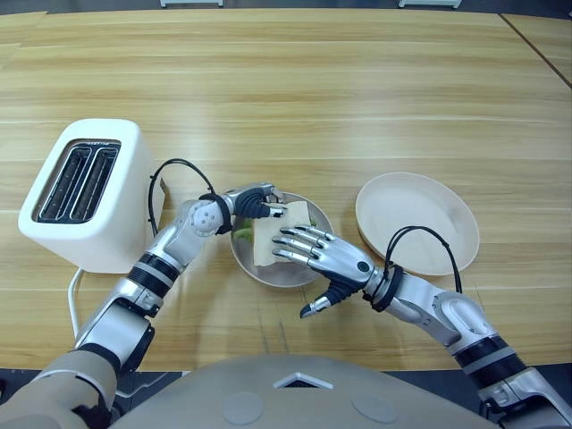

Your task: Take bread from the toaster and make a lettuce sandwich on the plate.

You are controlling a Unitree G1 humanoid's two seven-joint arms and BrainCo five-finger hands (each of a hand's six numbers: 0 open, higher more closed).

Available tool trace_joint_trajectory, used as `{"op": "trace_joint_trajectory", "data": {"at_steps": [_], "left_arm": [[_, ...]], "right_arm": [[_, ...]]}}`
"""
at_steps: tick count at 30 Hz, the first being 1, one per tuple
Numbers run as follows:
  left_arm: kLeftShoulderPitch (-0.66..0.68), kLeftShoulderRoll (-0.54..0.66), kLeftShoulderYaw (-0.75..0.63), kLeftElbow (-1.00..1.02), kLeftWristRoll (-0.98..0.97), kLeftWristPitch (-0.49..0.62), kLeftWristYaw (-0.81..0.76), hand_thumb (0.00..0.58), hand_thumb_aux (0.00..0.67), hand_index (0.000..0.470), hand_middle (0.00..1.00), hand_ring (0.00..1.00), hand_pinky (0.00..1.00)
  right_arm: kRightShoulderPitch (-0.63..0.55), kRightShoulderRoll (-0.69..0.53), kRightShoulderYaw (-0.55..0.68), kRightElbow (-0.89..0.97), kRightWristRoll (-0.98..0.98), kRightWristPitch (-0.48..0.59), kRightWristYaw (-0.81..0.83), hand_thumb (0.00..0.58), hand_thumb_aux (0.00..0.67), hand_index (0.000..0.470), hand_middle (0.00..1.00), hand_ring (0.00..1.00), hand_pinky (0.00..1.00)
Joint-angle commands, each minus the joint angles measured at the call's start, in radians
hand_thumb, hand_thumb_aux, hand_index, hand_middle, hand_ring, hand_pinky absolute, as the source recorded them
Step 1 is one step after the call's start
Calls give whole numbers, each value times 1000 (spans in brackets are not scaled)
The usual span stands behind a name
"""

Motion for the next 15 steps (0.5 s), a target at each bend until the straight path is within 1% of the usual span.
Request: {"op": "trace_joint_trajectory", "data": {"at_steps": [1, 3, 5, 8, 10, 12, 13, 14, 15], "left_arm": [[-105, 45, -97, 20, 348, -6, 344, 0, 0, 0, 0, 0, 0], [-151, 72, -123, -22, 550, 78, 541, 0, 0, 0, 0, 0, 0], [-179, 94, -132, -59, 706, 166, 686, 0, 0, 0, 0, 0, 0], [-174, 116, -97, -131, 815, 253, 837, 0, 0, 0, 0, 0, 0], [-143, 121, -52, -204, 776, 243, 880, 0, 0, 0, 0, 0, 0], [-92, 107, 20, -290, 602, 179, 825, 0, 0, 0, 0, 0, 0], [-53, 98, 54, -340, 462, 133, 754, 0, 0, 0, 0, 0, 0], [-20, 93, 75, -386, 353, 96, 694, 49, 29, 20, 0, 0, 0], [24, 92, 83, -441, 217, 66, 605, 438, 339, 238, 0, 0, 0]], "right_arm": [[3, 50, 37, 57, 72, 62, 140, 0, 0, 0, 0, 0, 0], [3, 73, 33, 72, 127, 104, 187, 0, 0, 0, 0, 0, 0], [1, 92, 33, 80, 161, 136, 217, 0, 0, 0, 0, 0, 0], [-6, 129, 30, 90, 208, 177, 246, 0, 0, 0, 0, 0, 0], [-13, 153, 15, 82, 237, 194, 241, 0, 0, 0, 0, 0, 0], [-16, 179, -21, 46, 284, 207, 218, 0, 0, 0, 0, 0, 0], [-15, 196, -53, 13, 323, 208, 198, 0, 0, 0, 0, 0, 0], [-11, 211, -85, -18, 369, 205, 183, 503, 426, 299, 0, 0, 0], [-7, 224, -124, -62, 430, 190, 166, 580, 670, 470, 0, 0, 0]]}}
